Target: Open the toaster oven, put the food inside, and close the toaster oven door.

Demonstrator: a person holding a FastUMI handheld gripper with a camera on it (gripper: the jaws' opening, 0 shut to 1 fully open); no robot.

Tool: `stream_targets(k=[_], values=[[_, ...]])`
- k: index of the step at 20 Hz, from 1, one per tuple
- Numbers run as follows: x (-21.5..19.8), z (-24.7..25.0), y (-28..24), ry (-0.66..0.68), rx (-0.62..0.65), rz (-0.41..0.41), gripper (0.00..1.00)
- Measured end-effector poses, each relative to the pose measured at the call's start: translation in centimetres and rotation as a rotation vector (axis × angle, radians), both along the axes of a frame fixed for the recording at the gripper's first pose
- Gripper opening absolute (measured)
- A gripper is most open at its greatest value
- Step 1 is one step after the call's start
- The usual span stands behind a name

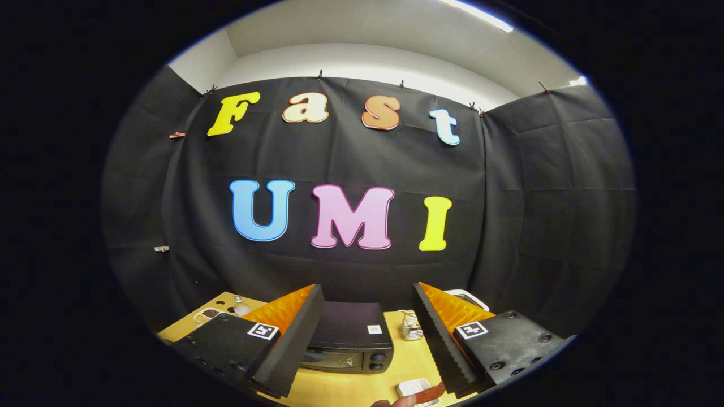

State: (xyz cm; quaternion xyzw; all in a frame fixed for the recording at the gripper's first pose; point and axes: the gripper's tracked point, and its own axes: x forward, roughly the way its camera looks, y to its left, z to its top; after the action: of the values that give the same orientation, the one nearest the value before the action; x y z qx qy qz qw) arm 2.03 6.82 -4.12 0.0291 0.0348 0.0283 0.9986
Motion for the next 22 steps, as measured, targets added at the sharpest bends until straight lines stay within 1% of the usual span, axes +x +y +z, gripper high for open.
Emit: stream_targets(k=[4, 6, 9, 12, 17, 22], values=[[1.3, -3.0, 4.9, 0.042, 0.007, 0.044, 0.97], [1.8, -5.3, 7.0, 0.083, 0.008, 0.057, 0.97], [2.9, -9.4, 9.5, 0.17, 0.045, 0.063, 0.97], [4.0, -13.1, 11.2, 0.251, 0.061, 0.066, 0.98], [5.1, -19.5, 13.0, 0.376, 0.023, 0.089, 0.98], [5.8, -23.1, 14.1, 0.458, 0.025, 0.102, 0.98]])
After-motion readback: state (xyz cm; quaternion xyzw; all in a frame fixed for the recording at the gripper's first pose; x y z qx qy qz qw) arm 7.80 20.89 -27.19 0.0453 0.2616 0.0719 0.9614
